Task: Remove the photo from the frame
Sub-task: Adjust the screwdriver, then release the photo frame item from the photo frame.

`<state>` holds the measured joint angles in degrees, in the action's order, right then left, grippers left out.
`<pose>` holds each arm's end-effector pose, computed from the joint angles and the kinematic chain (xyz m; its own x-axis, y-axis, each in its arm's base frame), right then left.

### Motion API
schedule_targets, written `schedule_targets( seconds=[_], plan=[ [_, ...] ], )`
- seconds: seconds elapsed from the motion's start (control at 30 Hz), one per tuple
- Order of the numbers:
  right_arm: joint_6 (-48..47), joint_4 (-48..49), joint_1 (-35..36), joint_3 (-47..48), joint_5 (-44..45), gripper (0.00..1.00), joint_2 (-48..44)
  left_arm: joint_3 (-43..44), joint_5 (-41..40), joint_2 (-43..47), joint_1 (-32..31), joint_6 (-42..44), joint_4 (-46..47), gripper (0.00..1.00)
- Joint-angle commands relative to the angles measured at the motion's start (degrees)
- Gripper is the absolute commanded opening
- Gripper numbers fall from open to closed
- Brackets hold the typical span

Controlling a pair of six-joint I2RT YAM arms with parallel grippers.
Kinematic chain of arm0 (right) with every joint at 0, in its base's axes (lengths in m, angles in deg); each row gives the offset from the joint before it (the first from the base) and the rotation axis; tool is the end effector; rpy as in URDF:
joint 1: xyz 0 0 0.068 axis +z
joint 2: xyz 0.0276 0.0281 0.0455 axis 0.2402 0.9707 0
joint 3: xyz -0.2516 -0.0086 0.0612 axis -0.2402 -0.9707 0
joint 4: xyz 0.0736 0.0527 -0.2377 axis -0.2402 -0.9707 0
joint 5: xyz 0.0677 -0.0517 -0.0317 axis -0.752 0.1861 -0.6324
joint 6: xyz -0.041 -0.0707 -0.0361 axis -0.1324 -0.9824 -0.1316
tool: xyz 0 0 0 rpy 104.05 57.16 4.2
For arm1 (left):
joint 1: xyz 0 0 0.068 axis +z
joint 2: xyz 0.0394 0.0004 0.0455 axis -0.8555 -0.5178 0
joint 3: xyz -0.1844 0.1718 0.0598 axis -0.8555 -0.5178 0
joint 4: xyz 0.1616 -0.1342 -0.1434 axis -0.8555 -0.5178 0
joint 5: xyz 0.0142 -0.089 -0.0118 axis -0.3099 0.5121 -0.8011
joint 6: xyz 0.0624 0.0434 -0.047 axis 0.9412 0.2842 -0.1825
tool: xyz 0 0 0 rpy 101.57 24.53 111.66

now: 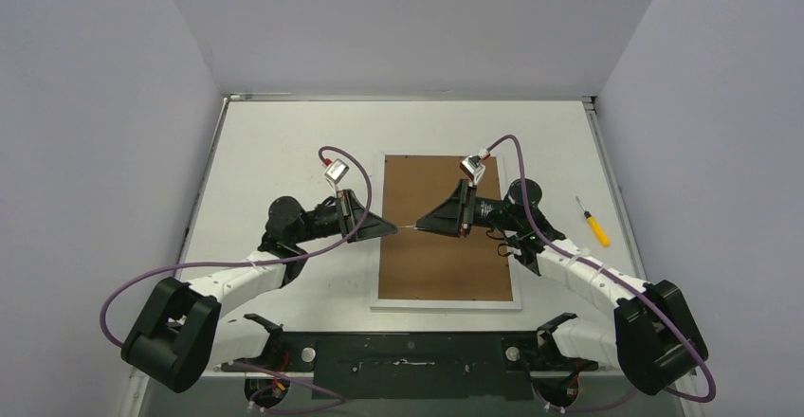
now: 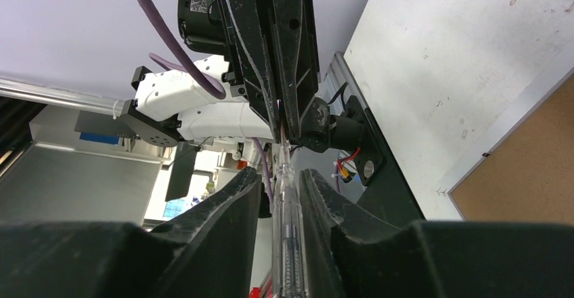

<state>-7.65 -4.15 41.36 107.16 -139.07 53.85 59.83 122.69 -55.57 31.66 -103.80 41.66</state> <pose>0.2059 0.1838 0.2470 -0.9691 0.0587 -0.2394 -0.2380 0.0294 0.9708 0.2068 -0.1752 0.2388 -0.8929 -0.2308 -0.3866 0.3995 -0.0101 -0.9167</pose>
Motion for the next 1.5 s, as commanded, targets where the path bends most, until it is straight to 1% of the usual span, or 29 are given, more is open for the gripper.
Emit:
schedule_targets(
  seconds=[0.0,0.03,0.1,0.17,0.23,0.27,0.33,0.37,0.43,0.47,0.5,0.53,0.6,0.63,0.67,0.73,0.77,0.8,0.83,0.87,0.9,0.93,0.97,1.03,1.13,1.17,1.3,1.37,1.47],
  plan=[
    [1.44,5.09,0.31,0.33,-0.78,0.25,-1.43,2.36,0.68,0.37,0.44,0.65,2.7,0.0],
    [1.4,4.93,0.24,0.37,-0.75,0.21,-1.41,2.36,0.71,0.35,0.48,0.65,2.74,0.0],
    [0.76,3.7,0.29,0.73,-0.7,0.07,-1.26,2.36,0.8,0.35,0.53,0.57,2.74,0.0],
    [-0.58,1.82,0.19,1.37,-0.74,0.05,-1.19,2.36,0.81,0.44,0.66,0.65,2.76,0.01],
    [-1.9,0.22,-0.1,2.0,-0.7,0.05,-1.31,2.16,0.93,0.7,1.13,0.86,2.66,0.29],
    [-2.86,-1.0,-0.51,2.49,-0.8,0.05,-1.32,1.98,0.71,1.07,1.47,1.26,2.24,0.4],
    [-6.03,-5.81,-2.32,4.3,-0.87,0.05,-1.32,1.8,-0.65,2.29,2.51,3.53,-1.16,0.57],
    [-8.12,-8.86,-3.5,5.24,-0.83,0.05,-1.22,1.89,-2.09,3.23,3.16,5.59,-4.68,0.71],
    [-14.07,-17.32,-6.72,7.85,0.12,0.05,-0.87,3.13,-7.45,5.9,4.31,12.8,-17.27,1.0],
    [-18.36,-23.0,-8.12,10.18,1.69,0.05,-0.57,4.5,-12.17,7.48,4.54,17.48,-26.5,0.97],
    [-24.52,-29.2,-9.09,12.52,4.44,0.05,-0.14,6.47,-17.83,9.06,4.52,22.63,-36.25,0.97],
    [-28.54,-36.46,-9.48,14.95,8.26,0.05,0.33,8.19,-24.66,10.52,4.22,27.19,-46.28,0.96],
    [-33.44,-47.36,-9.45,19.57,18.42,0.05,1.89,9.86,-33.81,12.7,4.43,30.61,-53.31,0.97],
    [-34.67,-49.31,-9.43,20.83,21.73,0.05,2.67,9.61,-37.19,13.79,4.57,31.27,-54.36,0.96],
    [-35.3,-49.7,-9.37,21.45,23.22,0.05,3.54,8.69,-40.42,15.16,4.87,30.99,-54.41,0.96],
    [-35.12,-48.14,-9.52,21.8,24.4,0.05,5.16,5.73,-46.59,17.0,5.64,27.27,-53.17,0.97],
    [-34.38,-47.72,-9.5,22.01,25.81,0.05,6.16,3.62,-48.49,17.36,6.58,24.59,-51.15,0.97],
    [-33.49,-48.23,-9.49,22.53,27.85,0.05,7.35,1.68,-46.9,17.34,8.25,23.37,-47.66,0.98],
    [-32.95,-49.12,-9.54,23.38,30.28,0.05,8.57,-0.01,-43.62,16.63,9.8,23.04,-42.34,1.0],
    [-32.46,-50.43,-9.57,24.18,32.77,0.05,9.56,-1.03,-40.7,15.49,10.66,23.32,-38.14,0.97],
    [-32.44,-52.1,-9.77,24.99,34.75,0.05,10.4,-0.77,-41.33,13.96,10.79,23.96,-36.77,0.91],
    [-32.88,-52.75,-10.05,25.68,35.68,0.05,10.99,0.7,-42.3,12.11,10.54,25.34,-37.95,0.86],
    [-33.27,-53.04,-10.39,25.94,36.07,0.05,11.46,2.71,-42.92,9.69,10.34,27.04,-39.53,0.83],
    [-33.6,-52.55,-11.13,25.6,36.01,0.05,11.4,6.89,-45.16,5.03,9.43,30.51,-44.48,0.82],
    [-35.18,-52.62,-13.82,25.06,33.53,0.05,11.28,11.62,-47.09,-0.88,7.64,35.5,-46.49,0.8],
    [-35.55,-52.03,-14.86,24.58,31.71,0.05,11.32,12.65,-48.42,-2.31,6.68,36.77,-46.97,0.8],
    [-37.48,-46.06,-19.09,21.53,17.55,0.05,12.53,17.65,-53.48,-7.82,1.92,41.22,-49.03,0.81],
    [-39.44,-43.82,-19.22,20.71,12.62,0.05,13.35,20.74,-53.26,-11.82,0.26,42.83,-50.63,0.81],
    [-42.74,-44.73,-18.61,19.97,9.35,0.05,13.91,24.02,-51.21,-16.33,-0.65,43.67,-52.29,0.81]
  ],
)
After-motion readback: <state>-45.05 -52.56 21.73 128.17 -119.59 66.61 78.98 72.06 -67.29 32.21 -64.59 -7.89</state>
